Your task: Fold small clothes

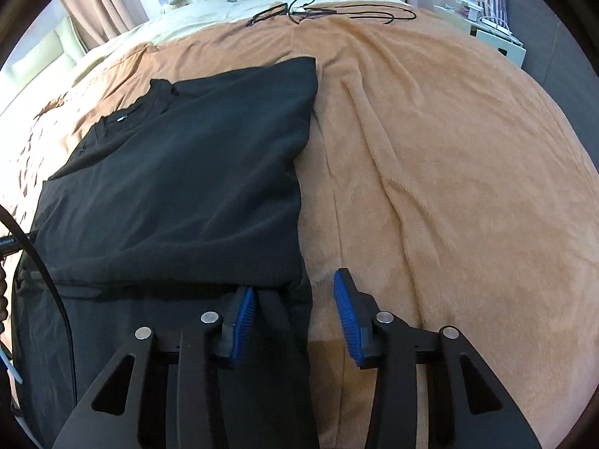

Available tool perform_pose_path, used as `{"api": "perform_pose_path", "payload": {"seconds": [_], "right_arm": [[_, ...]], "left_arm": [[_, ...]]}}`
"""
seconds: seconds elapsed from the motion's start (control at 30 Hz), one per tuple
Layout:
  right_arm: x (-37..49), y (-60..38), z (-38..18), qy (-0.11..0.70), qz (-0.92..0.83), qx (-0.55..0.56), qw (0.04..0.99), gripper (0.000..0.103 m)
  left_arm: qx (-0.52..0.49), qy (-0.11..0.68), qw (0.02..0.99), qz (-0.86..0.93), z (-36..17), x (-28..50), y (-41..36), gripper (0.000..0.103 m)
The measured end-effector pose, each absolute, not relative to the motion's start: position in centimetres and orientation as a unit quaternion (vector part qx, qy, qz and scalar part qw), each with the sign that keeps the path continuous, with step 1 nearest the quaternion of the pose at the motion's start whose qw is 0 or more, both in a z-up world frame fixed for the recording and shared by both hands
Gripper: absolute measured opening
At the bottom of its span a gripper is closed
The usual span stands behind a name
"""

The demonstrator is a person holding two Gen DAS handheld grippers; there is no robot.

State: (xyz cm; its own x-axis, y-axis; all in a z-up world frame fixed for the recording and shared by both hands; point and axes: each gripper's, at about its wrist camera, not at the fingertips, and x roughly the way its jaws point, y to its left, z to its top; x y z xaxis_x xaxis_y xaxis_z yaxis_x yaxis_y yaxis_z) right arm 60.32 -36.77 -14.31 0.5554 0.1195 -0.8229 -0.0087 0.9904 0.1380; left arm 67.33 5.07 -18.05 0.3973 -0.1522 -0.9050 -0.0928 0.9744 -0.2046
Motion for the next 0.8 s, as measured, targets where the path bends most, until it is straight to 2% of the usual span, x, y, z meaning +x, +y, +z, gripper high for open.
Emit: {"api": "perform_pose_path", "payload": {"seconds": [0.03, 0.13, 0.33, 0.57, 0.67, 0.73, 0.8], "right_arm": [[60.5, -36.8, -14.4, 0.470, 0.037, 0.060, 0.880, 0.018], [60.3, -36.7, -14.3, 0.468, 0.037, 0.062, 0.881, 0.011], [59.7, -36.5, -14.5, 0.466, 0.034, 0.050, 0.883, 0.011], [59.5, -35.6, -14.9, 0.468, 0.019, 0.028, 0.883, 0.011], [59.5, -35.7, -14.7, 0.476, 0.019, 0.034, 0.879, 0.011], [59.2, -36.0, -14.3, 0.481, 0.027, 0.043, 0.875, 0.018], [58.5, -36.8, -14.0, 0.486, 0.032, 0.053, 0.872, 0.024]], "left_arm": [[-0.102, 0.544, 0.833, -0.012, -17.7, 67.3, 4.8, 0.010], [-0.085, 0.524, 0.848, -0.003, -16.2, 67.1, 4.8, 0.009], [-0.090, 0.513, 0.853, 0.013, -14.6, 67.3, 6.5, 0.009], [-0.083, 0.549, 0.831, 0.038, -17.9, 66.9, 7.4, 0.010], [-0.087, 0.548, 0.831, 0.042, -17.4, 66.9, 7.5, 0.019], [-0.086, 0.548, 0.831, 0.040, -16.7, 66.5, 7.8, 0.025], [-0.084, 0.542, 0.835, 0.041, -15.7, 65.9, 8.2, 0.041]]}}
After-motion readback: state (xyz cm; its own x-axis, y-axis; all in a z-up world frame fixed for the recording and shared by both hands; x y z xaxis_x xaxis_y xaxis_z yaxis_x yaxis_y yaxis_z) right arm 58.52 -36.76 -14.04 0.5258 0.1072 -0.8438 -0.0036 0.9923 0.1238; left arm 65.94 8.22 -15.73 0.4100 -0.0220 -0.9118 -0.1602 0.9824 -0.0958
